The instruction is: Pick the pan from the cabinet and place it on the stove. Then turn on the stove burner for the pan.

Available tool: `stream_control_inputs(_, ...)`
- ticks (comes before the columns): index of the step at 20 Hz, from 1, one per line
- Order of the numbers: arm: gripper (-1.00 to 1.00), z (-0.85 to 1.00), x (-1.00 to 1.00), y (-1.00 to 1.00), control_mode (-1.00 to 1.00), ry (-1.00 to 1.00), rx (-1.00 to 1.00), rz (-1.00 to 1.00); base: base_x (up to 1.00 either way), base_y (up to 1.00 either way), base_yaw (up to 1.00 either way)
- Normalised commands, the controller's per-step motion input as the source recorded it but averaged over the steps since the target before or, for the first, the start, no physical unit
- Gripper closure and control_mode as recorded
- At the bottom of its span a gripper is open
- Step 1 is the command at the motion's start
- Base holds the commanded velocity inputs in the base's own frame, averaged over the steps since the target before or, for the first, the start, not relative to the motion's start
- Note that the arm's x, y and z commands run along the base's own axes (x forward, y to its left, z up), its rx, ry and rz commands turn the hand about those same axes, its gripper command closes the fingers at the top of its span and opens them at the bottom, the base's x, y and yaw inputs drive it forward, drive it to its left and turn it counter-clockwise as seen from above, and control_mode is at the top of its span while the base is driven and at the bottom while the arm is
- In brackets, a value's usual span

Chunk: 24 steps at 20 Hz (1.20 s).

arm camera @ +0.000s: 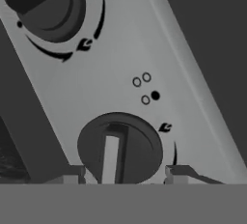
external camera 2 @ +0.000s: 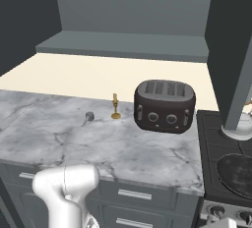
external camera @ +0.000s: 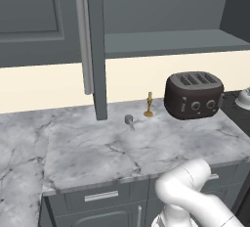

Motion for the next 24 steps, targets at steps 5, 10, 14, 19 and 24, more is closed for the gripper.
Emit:
stream_control_inputs(5, -1.00, 0.10, -0.43, 0.08, -1.00, 0.00, -0.01, 0.00, 0.00, 0.00, 0.00)
stream_control_inputs(10, -1.00, 0.34, -0.52, 0.13, -1.00, -0.01, -0.01, 0.00, 0.00, 0.00, 0.00)
stream_control_inputs(14, -1.00, 0.54, -0.27, 0.31, -1.00, -0.03, -0.06, 0.00, 0.00, 0.00, 0.00)
stream_control_inputs(19, -1.00, 0.50, -0.23, 0.44, -1.00, 0.00, -0.09, 0.00, 0.00, 0.00, 0.00)
stream_control_inputs(24, -1.00, 0.44, -0.24, 0.45, -1.00, 0.00, -0.10, 0.00, 0.00, 0.00, 0.00)
